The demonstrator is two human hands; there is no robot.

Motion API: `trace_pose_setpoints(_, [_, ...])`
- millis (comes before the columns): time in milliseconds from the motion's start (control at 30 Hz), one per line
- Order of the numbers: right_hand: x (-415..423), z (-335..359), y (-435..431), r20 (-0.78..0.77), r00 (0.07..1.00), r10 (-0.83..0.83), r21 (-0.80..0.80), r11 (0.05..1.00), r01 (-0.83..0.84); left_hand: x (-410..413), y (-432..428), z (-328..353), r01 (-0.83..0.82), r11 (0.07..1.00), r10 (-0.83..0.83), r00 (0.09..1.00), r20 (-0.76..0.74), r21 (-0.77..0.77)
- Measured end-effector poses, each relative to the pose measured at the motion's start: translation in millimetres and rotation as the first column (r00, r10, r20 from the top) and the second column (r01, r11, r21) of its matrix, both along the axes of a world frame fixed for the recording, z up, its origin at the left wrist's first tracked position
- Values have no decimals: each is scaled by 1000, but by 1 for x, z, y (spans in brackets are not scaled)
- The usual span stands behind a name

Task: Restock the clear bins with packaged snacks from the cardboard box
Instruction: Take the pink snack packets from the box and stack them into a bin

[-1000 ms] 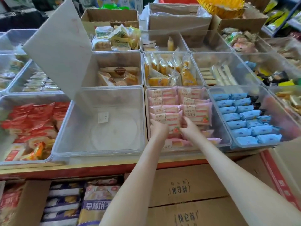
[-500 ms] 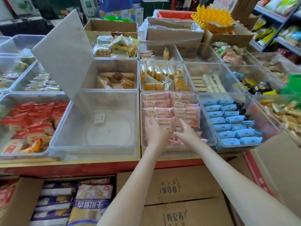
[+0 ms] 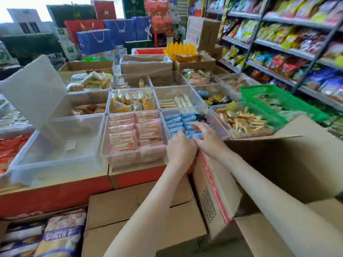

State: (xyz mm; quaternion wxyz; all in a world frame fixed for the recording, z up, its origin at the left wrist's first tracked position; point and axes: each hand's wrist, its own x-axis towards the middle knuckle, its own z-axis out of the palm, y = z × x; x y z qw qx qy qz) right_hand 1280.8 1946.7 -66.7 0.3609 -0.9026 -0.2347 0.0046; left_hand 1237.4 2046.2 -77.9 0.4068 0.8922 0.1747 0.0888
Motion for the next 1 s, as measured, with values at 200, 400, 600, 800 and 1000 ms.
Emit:
trace_pose_setpoints(200, [-22, 17, -175, -27, 997, -78, -65, 995, 76, -12, -159, 20, 179, 961, -169, 984, -63, 212])
trace_pose_setpoints(400, [-13, -19, -273, -170, 972, -160, -192, 973, 127, 4, -248, -23, 325, 922, -258, 922, -290, 213])
trace_pose_setpoints(600, [22, -94, -304, -329, 931, -157, -278, 958, 64, 32, -261, -106, 244, 963, -156, 851, -501, 116])
trace_pose_setpoints(800, [110, -176, -282, -466, 877, -118, -355, 933, -63, 101, -231, -193, 132, 986, -43, 791, -610, 102])
trace_pose_setpoints(1000, [169, -274, -241, -553, 833, -24, -430, 864, -261, 139, -213, -269, 152, 973, 3, 739, -673, 171])
